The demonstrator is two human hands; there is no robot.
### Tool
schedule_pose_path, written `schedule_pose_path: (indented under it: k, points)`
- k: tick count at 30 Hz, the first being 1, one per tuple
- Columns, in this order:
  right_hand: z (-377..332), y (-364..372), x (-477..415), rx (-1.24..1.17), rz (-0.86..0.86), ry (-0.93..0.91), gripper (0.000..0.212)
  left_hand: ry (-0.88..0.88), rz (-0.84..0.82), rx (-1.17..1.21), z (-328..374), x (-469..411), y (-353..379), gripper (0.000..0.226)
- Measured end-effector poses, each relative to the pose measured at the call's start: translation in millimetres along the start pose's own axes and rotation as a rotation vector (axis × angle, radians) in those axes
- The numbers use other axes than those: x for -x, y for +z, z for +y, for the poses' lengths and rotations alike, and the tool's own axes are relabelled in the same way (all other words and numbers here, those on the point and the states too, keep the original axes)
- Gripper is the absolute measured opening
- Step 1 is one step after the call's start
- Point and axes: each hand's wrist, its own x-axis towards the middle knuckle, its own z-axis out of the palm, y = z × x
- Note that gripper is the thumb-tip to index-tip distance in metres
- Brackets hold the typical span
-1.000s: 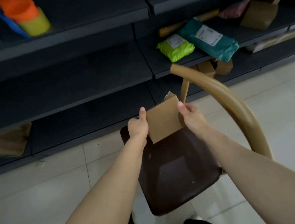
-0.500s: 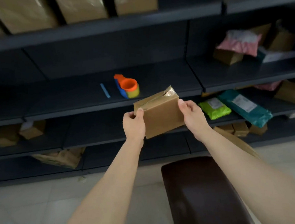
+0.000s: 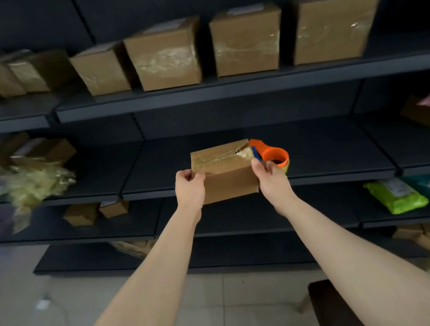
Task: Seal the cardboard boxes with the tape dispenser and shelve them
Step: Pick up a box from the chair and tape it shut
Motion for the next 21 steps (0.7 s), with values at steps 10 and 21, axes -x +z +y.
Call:
schedule_pose_path:
  k: [10,21]
  points:
    - [20,67,-34,0.142,-0.082,0.160,0.054,-0.096,-0.028,-0.047,-33,-72,-39,0.039]
    - [29,92,-89,0.208,-0.162,0.201,0.040,-0.199,-0.027,-0.150,-35,-134,-32,0.045]
